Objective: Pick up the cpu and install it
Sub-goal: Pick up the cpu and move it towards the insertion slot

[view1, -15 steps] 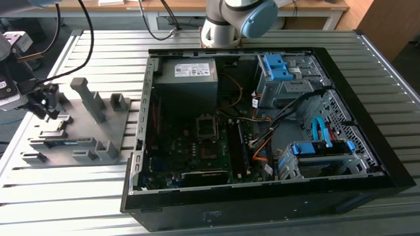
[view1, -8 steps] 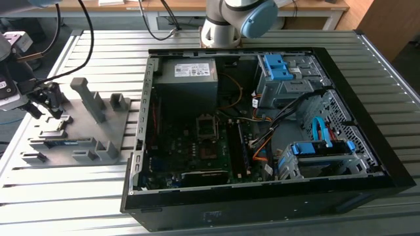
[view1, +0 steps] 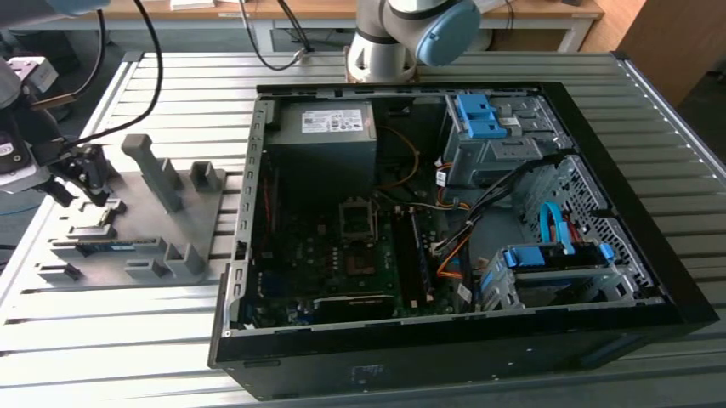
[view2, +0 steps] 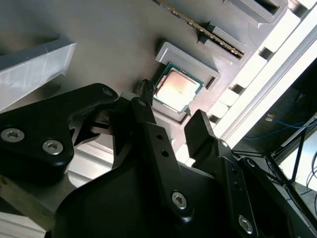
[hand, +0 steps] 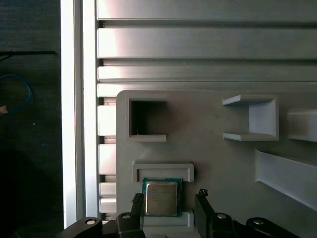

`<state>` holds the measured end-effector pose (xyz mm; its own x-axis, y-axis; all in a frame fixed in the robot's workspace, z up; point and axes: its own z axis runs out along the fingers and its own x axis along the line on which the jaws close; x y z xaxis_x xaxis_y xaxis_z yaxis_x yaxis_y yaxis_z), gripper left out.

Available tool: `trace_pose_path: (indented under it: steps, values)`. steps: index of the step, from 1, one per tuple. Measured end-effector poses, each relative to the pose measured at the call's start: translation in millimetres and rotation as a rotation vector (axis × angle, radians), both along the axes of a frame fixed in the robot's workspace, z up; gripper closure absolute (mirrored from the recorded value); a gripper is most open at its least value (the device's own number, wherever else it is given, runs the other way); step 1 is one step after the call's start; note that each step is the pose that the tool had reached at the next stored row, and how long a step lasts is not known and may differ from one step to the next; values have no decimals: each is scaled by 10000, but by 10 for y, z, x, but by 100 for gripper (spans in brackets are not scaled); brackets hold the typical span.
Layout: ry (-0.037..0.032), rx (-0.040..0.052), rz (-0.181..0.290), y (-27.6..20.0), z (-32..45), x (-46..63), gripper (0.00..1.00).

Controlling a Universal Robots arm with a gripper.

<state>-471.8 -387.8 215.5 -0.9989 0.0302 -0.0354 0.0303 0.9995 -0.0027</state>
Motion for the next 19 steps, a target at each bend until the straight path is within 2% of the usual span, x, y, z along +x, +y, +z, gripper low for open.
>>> trace_pose_path:
  steps: [19]
  values:
    - [0,0,0,-1,-122,0,47]
